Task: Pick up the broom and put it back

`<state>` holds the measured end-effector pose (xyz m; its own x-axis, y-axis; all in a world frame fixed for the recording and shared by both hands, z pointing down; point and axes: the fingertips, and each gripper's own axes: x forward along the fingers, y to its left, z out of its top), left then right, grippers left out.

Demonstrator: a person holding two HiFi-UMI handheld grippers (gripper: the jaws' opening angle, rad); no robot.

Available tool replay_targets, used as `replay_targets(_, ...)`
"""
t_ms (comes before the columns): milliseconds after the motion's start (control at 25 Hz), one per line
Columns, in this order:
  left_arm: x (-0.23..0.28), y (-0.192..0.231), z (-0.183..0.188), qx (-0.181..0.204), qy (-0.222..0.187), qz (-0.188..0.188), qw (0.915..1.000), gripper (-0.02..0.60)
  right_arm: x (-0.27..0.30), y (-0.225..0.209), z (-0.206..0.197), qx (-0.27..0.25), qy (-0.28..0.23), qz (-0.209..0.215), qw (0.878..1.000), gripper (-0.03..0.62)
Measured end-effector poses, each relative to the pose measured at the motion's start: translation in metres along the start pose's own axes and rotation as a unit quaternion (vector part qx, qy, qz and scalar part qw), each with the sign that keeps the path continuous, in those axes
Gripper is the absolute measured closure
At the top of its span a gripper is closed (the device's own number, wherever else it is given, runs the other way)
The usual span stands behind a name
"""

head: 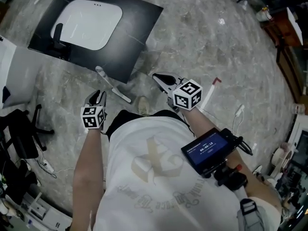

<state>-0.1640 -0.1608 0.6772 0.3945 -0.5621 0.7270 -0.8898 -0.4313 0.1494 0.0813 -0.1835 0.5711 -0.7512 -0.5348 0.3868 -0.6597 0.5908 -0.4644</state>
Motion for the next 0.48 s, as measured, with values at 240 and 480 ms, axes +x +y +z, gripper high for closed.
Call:
replay_targets(240,-0.045,-0.019,0.014,-0.027,-0.055,0.005,0.9981,0.472,0.016,0.028,0.003,-0.025,0.008,0.035,0.999,0.577)
replay_targets(480,-0.103,-0.037,0.017,-0.039,-0.124,0.001,0.9916,0.551,0.032,0.086,0.001,-0.093,0.021,0.085,0.992,0.577)
